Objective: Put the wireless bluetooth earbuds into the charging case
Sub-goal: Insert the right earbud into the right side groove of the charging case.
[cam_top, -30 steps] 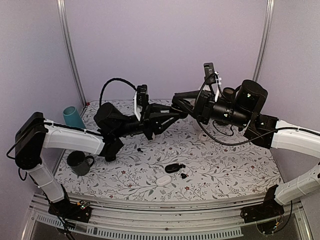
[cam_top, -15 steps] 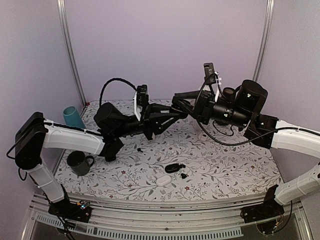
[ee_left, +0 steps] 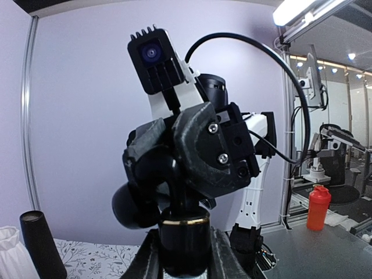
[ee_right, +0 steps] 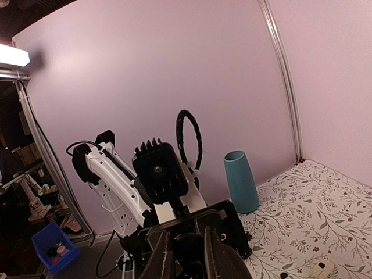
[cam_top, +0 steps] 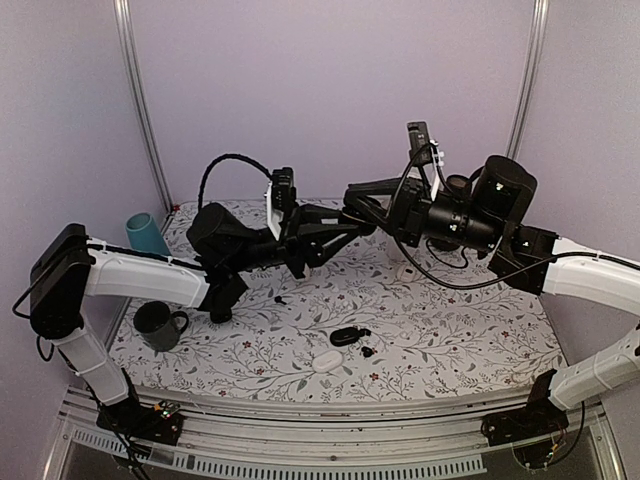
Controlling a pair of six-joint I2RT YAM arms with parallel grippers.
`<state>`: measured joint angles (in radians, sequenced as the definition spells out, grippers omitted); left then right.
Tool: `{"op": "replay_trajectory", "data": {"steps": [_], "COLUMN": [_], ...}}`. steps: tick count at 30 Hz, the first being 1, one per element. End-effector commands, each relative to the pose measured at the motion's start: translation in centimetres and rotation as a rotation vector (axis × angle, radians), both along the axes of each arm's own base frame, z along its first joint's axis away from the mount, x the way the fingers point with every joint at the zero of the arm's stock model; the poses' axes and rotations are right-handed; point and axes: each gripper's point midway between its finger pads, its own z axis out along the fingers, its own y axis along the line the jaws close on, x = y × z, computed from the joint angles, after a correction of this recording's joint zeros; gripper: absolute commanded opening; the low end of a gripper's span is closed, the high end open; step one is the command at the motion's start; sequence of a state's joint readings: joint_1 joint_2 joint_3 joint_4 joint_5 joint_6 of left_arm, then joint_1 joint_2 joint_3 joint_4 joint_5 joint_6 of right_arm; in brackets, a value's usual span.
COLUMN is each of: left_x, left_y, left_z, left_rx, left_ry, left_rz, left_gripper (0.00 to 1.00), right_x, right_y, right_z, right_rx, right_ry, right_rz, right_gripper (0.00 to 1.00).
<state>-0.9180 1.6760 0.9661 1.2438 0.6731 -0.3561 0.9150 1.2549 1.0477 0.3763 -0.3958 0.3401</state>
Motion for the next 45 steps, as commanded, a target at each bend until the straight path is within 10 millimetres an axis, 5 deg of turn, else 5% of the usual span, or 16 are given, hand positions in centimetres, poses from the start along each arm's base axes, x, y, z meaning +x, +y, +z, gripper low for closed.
{"op": "replay_trajectory", "data": {"steps": [1,22,45], "left_x": [-2.7,-2.4,-2.4], "left_y": [1.5,2.7,3.2], "left_z": [4.5,6.0,6.4], "left_rx": [-0.121,-0.153,-0.162], "left_ry": [-0.116,-0.150,-0.161], "left_rz": [-0.043,0.050,0.079], "left_gripper": [0.00,0.00,0.00], "right_x": [1.2,2.2,2.3], "right_y": [0.8,-0.1,-1.1], "right_z": [-3.2,-6.0,-6.3], "right_rx": [-0.085,-0.163,-0.185], "right_ry": [0.066,0.112,0.113], "right_rz": [-0.017,-0.104,-0.150], "right_gripper": [0.07,0.09,0.14]}}
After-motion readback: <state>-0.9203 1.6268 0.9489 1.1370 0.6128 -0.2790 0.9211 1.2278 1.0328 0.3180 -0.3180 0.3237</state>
